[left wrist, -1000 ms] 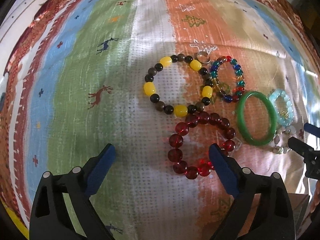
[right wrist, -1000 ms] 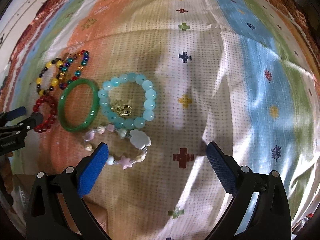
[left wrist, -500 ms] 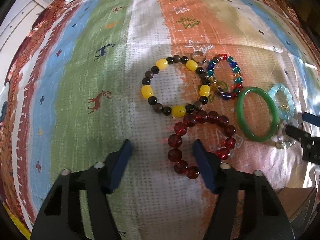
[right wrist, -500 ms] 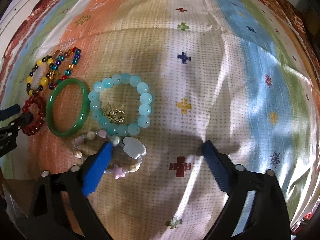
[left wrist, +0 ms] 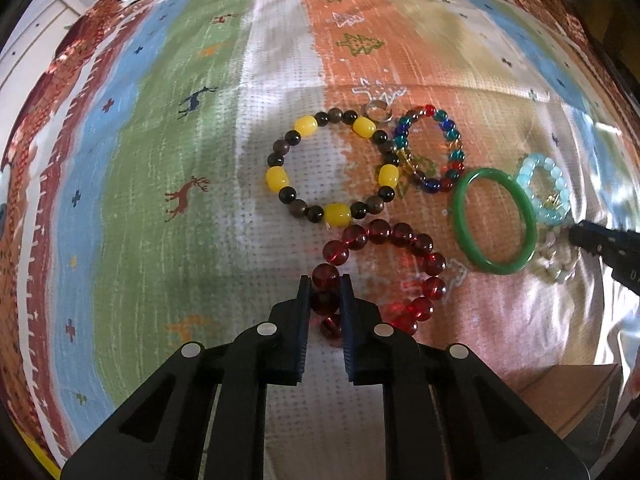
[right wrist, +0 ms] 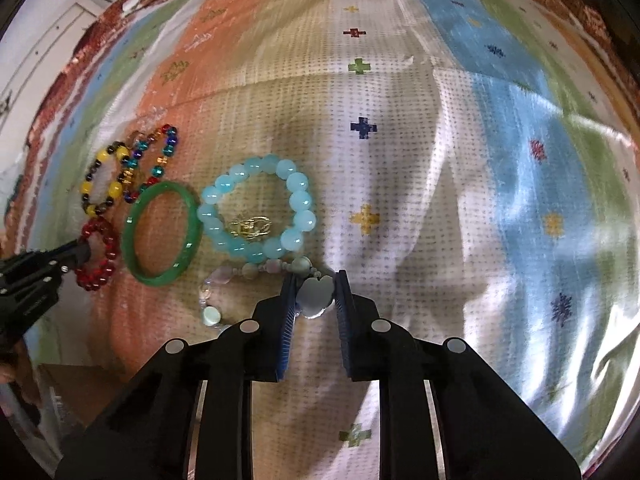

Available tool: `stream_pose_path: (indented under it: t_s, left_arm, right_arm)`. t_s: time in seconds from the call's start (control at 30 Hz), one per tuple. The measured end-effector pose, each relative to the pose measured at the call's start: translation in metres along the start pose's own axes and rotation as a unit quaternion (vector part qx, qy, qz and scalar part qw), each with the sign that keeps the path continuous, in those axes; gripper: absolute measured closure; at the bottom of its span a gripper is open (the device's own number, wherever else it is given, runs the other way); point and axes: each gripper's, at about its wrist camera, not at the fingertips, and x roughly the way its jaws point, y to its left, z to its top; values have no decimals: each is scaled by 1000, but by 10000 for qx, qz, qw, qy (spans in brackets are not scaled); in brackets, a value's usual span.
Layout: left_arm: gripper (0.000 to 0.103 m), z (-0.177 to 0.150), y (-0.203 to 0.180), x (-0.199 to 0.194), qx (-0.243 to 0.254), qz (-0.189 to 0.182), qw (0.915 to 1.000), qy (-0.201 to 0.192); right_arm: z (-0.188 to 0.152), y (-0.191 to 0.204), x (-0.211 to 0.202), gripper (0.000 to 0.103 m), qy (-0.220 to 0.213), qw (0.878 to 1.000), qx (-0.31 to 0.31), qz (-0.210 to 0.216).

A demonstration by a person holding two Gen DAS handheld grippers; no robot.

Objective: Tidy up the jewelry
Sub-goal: 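Grasp the red bead bracelet with the left tool while the right tool grasps the white bead bracelet, then carry both bracelets to the tin and open both tools to drop them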

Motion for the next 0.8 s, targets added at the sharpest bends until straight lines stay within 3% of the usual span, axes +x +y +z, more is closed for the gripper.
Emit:
stream_pose_path:
  t_s: [0.3,0.8]
  left_arm:
    - [90,-3,-2,-24,-79,-239,9994,-253]
    - [90,-6,-10,-54,-225,-528,9956,-740]
  right_arm:
    - [-19,17,-28,83,-207,9996,-213,38]
    - [-22,42,-71,83,-825,9938,-568,486]
